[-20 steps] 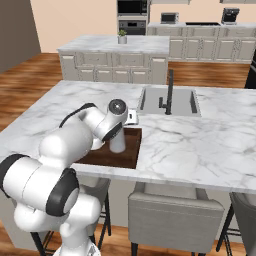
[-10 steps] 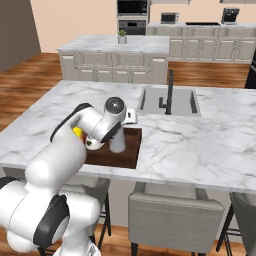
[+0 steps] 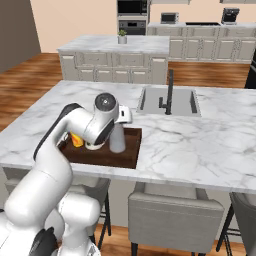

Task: There is a tray on the dining counter. Grab the cup, mug, and pitcher and place them on the tray. The pitcher may be placed next to the tray if it cannot fit the tray.

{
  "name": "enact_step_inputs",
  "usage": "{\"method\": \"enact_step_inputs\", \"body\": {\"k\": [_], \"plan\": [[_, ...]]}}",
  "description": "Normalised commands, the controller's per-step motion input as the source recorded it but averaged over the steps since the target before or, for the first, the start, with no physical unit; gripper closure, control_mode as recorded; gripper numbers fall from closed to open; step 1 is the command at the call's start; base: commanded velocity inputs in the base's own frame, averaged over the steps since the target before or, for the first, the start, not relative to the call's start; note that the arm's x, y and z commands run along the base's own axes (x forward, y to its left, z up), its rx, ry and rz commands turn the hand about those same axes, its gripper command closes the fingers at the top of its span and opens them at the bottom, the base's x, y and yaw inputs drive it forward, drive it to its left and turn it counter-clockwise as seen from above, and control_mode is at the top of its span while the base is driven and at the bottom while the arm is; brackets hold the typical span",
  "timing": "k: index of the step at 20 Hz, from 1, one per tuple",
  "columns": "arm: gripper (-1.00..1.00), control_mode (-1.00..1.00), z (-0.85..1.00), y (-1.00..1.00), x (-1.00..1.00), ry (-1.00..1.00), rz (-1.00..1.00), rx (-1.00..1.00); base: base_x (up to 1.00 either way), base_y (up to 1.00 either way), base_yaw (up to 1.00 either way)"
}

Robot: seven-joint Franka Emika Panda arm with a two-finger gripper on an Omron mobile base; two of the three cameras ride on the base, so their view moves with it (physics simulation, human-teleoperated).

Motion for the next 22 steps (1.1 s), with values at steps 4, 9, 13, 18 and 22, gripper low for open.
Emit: {"method": "enact_step_inputs", "body": {"k": [4, 9, 13, 18, 22], "plan": [[-1.0, -1.0, 0.21, 0.42, -0.41, 0.0, 0.0, 0.0, 0.0, 0.0, 0.0], [-1.0, -1.0, 0.19, 0.41, -0.48, 0.0, 0.0, 0.0, 0.0, 0.0, 0.0], [-1.0, -1.0, 0.13, 0.12, -0.65, 0.0, -0.02, 0.0, 0.0, 0.0, 0.0], [-1.0, -1.0, 0.12, 0.0, -0.75, 0.0, -0.09, 0.0, 0.0, 0.0, 0.0], [-1.0, -1.0, 0.12, -0.05, -0.63, 0.0, -0.12, 0.0, 0.0, 0.0, 0.0]]}}
